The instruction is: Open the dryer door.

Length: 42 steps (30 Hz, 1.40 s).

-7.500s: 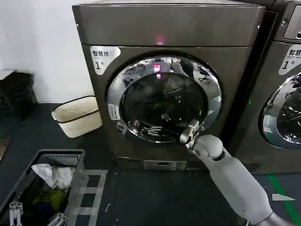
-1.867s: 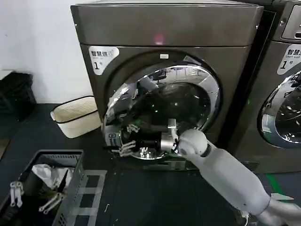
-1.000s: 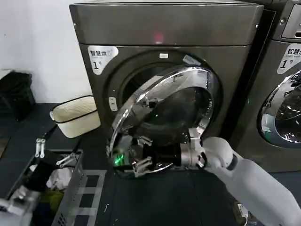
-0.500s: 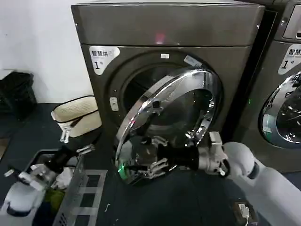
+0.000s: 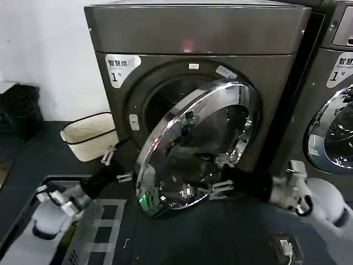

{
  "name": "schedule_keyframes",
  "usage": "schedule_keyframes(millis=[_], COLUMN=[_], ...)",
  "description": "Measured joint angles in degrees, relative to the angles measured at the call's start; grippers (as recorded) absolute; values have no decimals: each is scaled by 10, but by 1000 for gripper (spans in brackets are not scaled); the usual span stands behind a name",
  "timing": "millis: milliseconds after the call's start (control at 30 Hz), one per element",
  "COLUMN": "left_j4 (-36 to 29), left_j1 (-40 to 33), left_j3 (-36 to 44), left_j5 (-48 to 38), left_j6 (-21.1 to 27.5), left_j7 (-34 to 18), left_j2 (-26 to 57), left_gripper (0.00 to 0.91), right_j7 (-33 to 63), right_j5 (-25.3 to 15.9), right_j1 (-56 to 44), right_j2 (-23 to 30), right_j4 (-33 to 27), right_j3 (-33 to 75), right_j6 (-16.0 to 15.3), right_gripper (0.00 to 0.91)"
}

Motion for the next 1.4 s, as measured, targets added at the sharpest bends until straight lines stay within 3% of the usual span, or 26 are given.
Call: schedule_keyframes(millis=[300, 600, 1000, 1100, 1200, 1400], left_j4=[16, 34, 71, 83, 96, 124], left_j1=[-60, -112, -181, -200, -218, -247], left_j3=[79, 143, 244, 268, 292, 333], left_j5=[-6, -10, -4, -5, -3, 13], left_j6=[-15, -34, -26, -24, -21, -7], left_j7=[3, 1, -23, -25, -28, -45], left_j2=[-7, -18, -67, -81, -97, -129], left_gripper=[907, 907, 907, 907, 907, 907], right_j7=[37, 132, 322, 390, 454, 521], right_j5=[-3, -82, -181, -220, -268, -340], right_j1=[-233, -393, -448, -440, -428, -430], right_j2=[70, 210, 403, 443, 478, 520], right_j4=[54, 110, 97, 80, 58, -12], right_j3=[262, 449, 630, 670, 715, 809], right_j6=[23, 66, 114, 101, 69, 76], right_gripper=[907, 907, 907, 907, 907, 907])
